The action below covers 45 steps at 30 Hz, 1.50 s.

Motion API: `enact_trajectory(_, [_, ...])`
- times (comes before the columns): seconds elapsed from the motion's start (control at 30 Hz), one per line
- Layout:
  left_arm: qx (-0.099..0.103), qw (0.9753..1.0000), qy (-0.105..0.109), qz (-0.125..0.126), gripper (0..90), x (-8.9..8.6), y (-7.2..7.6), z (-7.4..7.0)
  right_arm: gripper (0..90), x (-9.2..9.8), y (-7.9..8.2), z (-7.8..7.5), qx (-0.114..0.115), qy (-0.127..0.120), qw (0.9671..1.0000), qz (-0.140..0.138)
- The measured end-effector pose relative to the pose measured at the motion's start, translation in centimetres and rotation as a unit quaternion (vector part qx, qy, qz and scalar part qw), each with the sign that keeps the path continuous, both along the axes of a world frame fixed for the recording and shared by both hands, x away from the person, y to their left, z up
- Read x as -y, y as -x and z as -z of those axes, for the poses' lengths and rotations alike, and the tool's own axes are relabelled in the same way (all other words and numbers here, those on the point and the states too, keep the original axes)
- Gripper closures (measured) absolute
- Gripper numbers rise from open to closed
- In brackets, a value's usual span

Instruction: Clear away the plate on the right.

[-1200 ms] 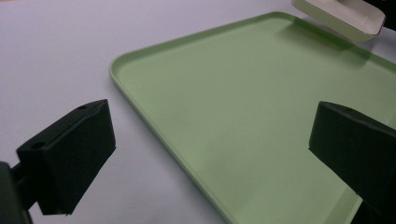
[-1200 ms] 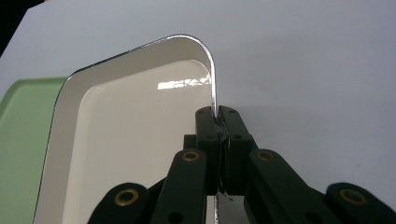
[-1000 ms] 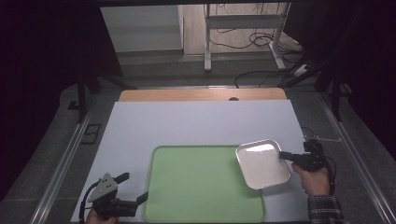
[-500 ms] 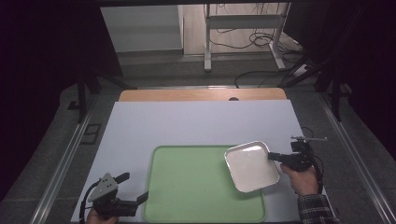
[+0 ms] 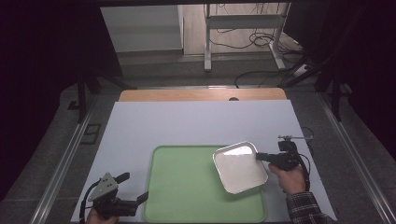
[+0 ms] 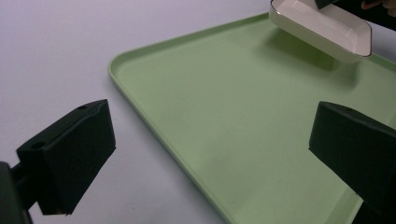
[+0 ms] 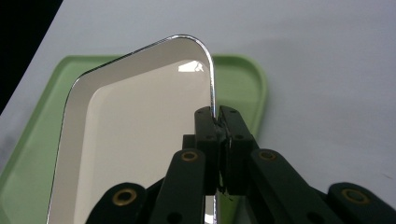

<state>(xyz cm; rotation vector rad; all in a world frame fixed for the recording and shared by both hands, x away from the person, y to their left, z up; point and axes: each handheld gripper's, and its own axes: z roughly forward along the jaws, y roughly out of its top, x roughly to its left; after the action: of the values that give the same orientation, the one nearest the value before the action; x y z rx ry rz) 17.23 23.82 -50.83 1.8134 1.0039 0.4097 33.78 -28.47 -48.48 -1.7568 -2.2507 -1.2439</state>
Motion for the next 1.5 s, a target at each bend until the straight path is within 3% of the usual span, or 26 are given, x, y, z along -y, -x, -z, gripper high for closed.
enact_trajectory(0.33, [0.000,1.0000,0.000,0.000,0.3,0.0,0.0,0.0,87.4,-2.8,-0.5,0.5,-0.007,-0.012,0.9997,-0.020])
enact_trajectory(0.57, [0.001,1.0000,0.000,0.001,0.3,0.0,0.0,0.0,87.9,-5.6,-1.0,1.0,-0.009,-0.008,0.9994,-0.032])
enact_trajectory(0.8, [0.001,1.0000,0.000,0.001,0.3,0.0,0.0,0.0,87.9,-7.1,-1.3,1.4,-0.009,-0.004,0.9994,-0.034])
enact_trajectory(1.13, [0.001,1.0000,-0.001,0.002,0.3,0.0,0.0,0.0,87.6,-8.8,-1.7,2.1,-0.011,0.011,0.9991,-0.039])
enact_trajectory(1.3, [0.002,1.0000,0.000,0.002,0.3,0.0,0.0,0.0,88.2,-9.4,-1.9,2.8,-0.015,0.030,0.9986,-0.042])
enact_trajectory(1.43, [0.003,1.0000,0.000,0.003,0.3,0.0,0.0,0.0,86.5,-9.6,-1.9,2.8,-0.003,0.048,0.9976,-0.050])
enact_trajectory(1.5, [0.003,1.0000,0.001,0.003,0.3,0.0,0.0,0.0,80.5,-9.5,-1.8,2.5,0.007,0.051,0.9974,-0.051])
